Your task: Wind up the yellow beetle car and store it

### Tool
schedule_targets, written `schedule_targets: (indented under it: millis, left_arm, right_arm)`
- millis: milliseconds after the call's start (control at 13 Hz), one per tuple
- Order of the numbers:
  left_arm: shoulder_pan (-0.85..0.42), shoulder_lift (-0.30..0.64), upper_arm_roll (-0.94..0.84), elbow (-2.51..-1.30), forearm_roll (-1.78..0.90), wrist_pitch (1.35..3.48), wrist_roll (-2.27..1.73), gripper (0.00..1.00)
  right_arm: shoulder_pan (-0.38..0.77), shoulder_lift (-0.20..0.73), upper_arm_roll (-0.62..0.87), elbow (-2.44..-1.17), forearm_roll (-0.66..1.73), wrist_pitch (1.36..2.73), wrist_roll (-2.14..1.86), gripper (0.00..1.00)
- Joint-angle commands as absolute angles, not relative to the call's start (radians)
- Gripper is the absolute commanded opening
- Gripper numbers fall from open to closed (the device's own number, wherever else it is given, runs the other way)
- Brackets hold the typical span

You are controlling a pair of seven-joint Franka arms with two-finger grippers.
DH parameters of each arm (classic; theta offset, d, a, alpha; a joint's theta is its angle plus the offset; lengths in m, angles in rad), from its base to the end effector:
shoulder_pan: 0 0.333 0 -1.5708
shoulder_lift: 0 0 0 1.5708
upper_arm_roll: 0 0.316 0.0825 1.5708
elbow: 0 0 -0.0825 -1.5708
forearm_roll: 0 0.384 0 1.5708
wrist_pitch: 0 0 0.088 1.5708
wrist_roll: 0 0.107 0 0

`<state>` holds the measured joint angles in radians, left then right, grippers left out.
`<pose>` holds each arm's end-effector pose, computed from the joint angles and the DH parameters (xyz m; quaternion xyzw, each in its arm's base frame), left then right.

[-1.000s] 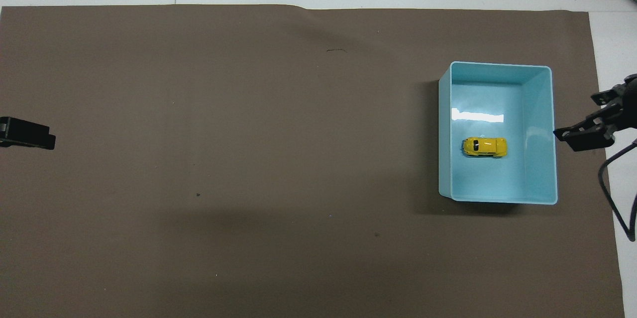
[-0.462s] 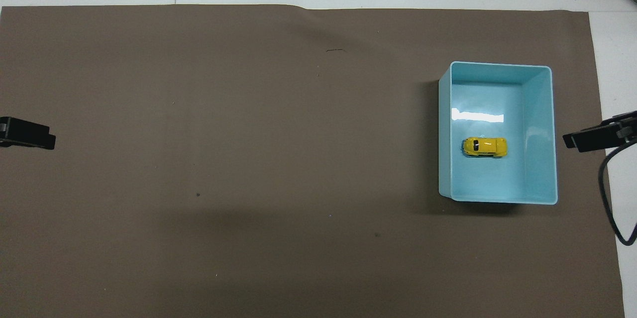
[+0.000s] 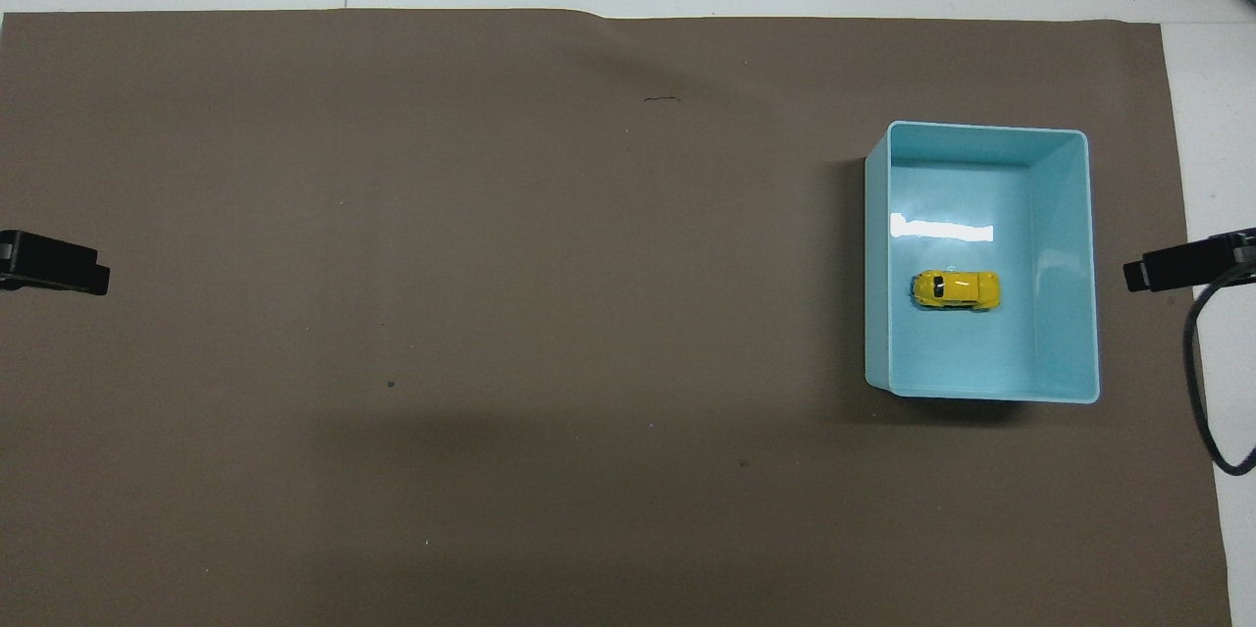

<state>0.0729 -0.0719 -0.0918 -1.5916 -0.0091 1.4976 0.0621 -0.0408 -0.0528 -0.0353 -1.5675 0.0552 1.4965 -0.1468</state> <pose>0.5244 -0.0129 0.6470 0.9991 -0.0406 -0.0112 0.0015 0.5294 -0.0347 0.6484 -0.9989 -0.0372 0.0059 0.0293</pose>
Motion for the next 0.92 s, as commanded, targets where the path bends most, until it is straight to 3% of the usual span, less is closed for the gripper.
schedule_targets:
  millis: [0, 846]
  left_arm:
    - [0.095, -0.089, -0.103, -1.605, -0.021, 1.503, 0.074, 1.00]
    - [0.095, -0.089, -0.103, -1.605, -0.021, 1.503, 0.074, 1.00]
  right_arm:
    - [-0.031, -0.058, -0.043, -1.548, 0.049, 1.463, -0.049, 1.00]
    - [-0.040, -0.061, -0.041, -1.555, 0.025, 1.503, -0.044, 1.00]
